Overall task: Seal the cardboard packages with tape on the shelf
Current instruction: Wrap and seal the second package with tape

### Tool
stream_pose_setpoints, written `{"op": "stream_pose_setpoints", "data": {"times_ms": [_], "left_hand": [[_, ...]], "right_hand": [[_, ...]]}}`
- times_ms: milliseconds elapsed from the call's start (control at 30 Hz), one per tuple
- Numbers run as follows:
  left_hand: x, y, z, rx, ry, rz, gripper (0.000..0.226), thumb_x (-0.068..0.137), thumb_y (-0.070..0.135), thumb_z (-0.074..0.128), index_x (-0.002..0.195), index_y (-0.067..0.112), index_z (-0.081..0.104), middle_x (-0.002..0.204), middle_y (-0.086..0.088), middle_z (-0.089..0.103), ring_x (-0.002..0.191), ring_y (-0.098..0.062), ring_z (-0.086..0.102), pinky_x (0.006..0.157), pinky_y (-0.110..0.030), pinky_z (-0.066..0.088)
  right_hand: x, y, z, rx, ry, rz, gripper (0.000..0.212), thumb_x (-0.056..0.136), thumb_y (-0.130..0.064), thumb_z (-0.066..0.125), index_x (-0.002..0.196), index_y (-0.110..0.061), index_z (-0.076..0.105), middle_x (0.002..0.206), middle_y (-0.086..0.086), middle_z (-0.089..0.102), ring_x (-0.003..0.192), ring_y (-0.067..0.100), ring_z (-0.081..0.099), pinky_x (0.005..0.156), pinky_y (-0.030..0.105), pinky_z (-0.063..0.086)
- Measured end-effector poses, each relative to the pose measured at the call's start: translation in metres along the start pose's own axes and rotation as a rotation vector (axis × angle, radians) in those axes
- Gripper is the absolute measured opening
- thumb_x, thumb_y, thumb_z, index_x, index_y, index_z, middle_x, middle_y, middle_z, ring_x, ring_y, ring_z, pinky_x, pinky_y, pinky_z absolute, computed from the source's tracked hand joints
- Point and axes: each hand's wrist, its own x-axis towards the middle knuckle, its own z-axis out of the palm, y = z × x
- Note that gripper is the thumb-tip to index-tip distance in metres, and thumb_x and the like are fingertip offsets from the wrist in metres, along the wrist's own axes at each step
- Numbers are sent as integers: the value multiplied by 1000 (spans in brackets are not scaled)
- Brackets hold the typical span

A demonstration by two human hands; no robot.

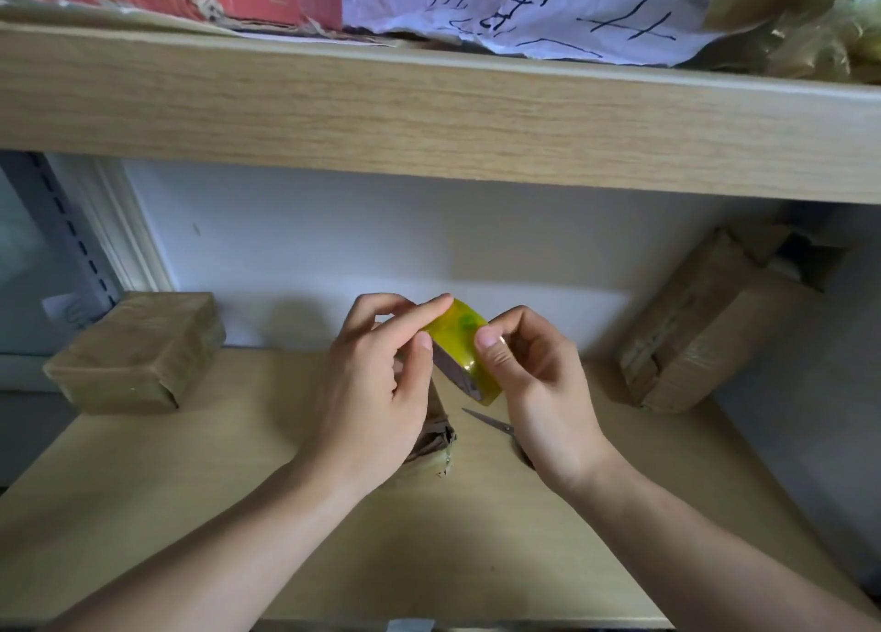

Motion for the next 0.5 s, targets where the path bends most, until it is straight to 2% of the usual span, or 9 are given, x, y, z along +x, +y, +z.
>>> {"op": "stream_pose_setpoints", "data": {"times_ms": [67,100,167,233,267,333,367,433,500], "left_hand": [[-3,1,3,-108,-46,-69,40,99,22,50,136,25,66,122,6,53,92,-11,68,84,-27,56],[-4,4,4,-146,-67,-98,43,97,26,49,138,26,64,125,9,53,96,-12,70,89,-34,58],[-8,9,5,-168,-86,-154,47,93,28,46,136,34,64,108,14,59,87,-7,66,86,-34,56],[-8,13,5,-256,-104,-262,44,86,33,46,120,49,67,85,14,66,74,-7,61,78,-31,55],[-7,14,6,-347,-101,-345,42,81,38,47,114,53,69,87,9,72,80,-15,67,86,-39,59],[-6,16,9,-516,-93,-477,33,80,39,54,103,49,74,98,-11,75,98,-34,71,97,-56,55],[-6,20,9,-570,-81,-507,23,85,37,58,95,44,77,95,-11,75,99,-33,71,99,-57,54],[-5,26,8,-613,-50,-544,14,96,30,66,89,30,78,90,-5,78,97,-27,74,97,-54,56],[-5,26,7,-604,-3,-554,8,94,20,71,90,21,78,85,-4,78,88,-25,75,88,-45,62]], "right_hand": [[0,3,0,-71,6,-45,26,93,-28,71,79,-10,59,71,15,60,67,26,52,66,42,46],[0,3,1,-106,9,-56,26,92,-25,76,77,-11,60,69,10,61,66,25,52,67,43,48],[-1,1,3,-182,4,-64,26,88,-24,82,75,-12,62,66,-5,60,65,15,53,69,42,49],[-3,1,4,-268,-4,-84,25,86,-29,83,76,-16,64,66,-13,61,63,7,53,68,35,50],[-4,2,5,-332,-1,-109,25,87,-34,82,77,-19,65,67,-15,61,64,8,55,68,30,49],[-5,2,5,-507,9,-191,27,88,-45,77,82,-21,66,72,-15,63,72,8,57,68,17,43],[-7,2,5,-590,-10,-241,31,89,-52,71,85,-22,65,76,-14,64,77,7,57,68,15,41],[-8,1,6,-696,-93,-317,33,90,-56,60,92,-23,64,82,-16,63,82,7,55,72,21,43],[-7,1,3,-724,-193,-362,28,91,-52,58,96,-25,62,84,-22,57,86,5,52,74,24,41]]}}
